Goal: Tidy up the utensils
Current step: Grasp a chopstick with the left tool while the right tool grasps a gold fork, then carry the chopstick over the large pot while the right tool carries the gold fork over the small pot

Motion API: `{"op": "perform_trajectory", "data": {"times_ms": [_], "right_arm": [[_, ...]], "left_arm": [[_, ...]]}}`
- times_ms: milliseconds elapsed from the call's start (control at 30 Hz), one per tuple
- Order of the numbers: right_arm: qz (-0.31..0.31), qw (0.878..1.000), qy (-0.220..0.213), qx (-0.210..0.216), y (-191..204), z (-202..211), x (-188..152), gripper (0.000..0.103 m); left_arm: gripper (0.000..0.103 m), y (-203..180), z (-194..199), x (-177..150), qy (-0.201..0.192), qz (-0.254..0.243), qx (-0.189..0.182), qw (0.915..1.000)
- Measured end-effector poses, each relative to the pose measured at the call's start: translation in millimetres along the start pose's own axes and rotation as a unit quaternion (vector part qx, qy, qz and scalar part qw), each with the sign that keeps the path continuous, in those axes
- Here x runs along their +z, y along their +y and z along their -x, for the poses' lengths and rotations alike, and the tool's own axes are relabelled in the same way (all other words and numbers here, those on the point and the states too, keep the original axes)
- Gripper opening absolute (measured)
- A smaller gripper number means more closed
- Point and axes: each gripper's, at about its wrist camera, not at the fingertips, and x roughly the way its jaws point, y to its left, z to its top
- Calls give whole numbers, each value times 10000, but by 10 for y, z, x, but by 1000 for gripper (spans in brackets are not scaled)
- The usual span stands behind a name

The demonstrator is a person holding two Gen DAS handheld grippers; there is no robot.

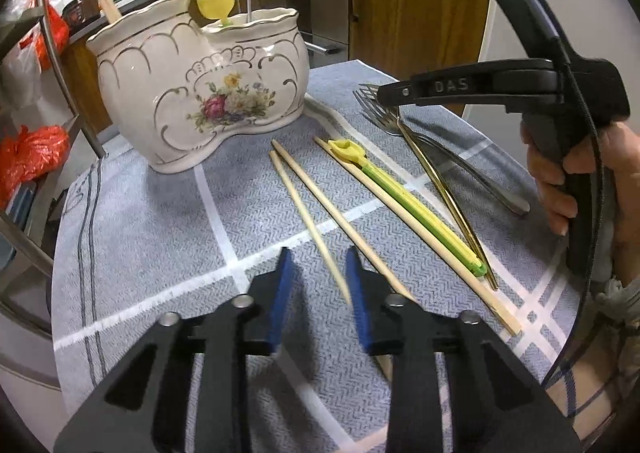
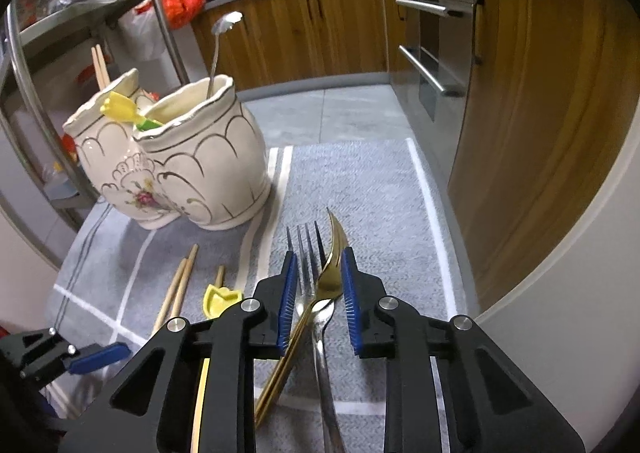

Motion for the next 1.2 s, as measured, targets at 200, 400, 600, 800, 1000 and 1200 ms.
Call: {"op": "perform_trajectory", "data": {"times_ms": [200,400,600,800,1000,1200], "right_arm": [[-193,9998,60,71,-89,-94,45,15],[-311,9993,26,204,-144,-80,11,14],[-346,9984,-174,404,-189,56,21,8],[-343,9956,-496,716,-148,275,53,5],[-146,9865,-1142,1161,-57,612,45,4],[63,9769,-1726,1258,41,879,14,4]], "left_arm": [[19,101,-40,45,61,-33,85,9999],[19,223,-127,126,76,143,90,9998],[5,290,-118,166,115,71,-4,9999],[4,342,-47,147,18,46,-76,10000],[4,367,218,76,-460,-44,-155,9988],[4,460,467,-14,-1100,-9,-328,9934]]}}
